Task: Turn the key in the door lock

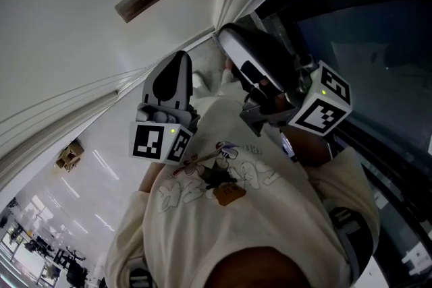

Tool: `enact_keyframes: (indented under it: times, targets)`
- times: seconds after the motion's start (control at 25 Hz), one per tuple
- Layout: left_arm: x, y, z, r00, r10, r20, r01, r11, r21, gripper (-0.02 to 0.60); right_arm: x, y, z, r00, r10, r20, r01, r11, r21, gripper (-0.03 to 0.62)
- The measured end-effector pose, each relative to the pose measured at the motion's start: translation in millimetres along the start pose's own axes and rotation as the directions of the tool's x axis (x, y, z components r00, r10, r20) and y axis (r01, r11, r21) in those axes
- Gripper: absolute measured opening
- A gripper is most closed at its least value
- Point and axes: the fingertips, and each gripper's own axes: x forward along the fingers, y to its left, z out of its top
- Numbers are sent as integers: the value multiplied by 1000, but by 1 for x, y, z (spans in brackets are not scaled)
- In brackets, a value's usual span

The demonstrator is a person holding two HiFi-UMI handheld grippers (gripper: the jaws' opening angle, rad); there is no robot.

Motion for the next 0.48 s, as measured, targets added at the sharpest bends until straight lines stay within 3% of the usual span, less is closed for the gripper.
enact_keyframes:
  times: [0.2,0.48]
  targets:
    - [3,-5,7,1000,7,-9,-7,1000,-12,3,0,-10,-5,999,-48,-2,47,998,-40,6]
    - [13,-2,28,999,39,6,-39,999,-37,3,-1,-19,-12,989,-148,5,144,953,-265,6]
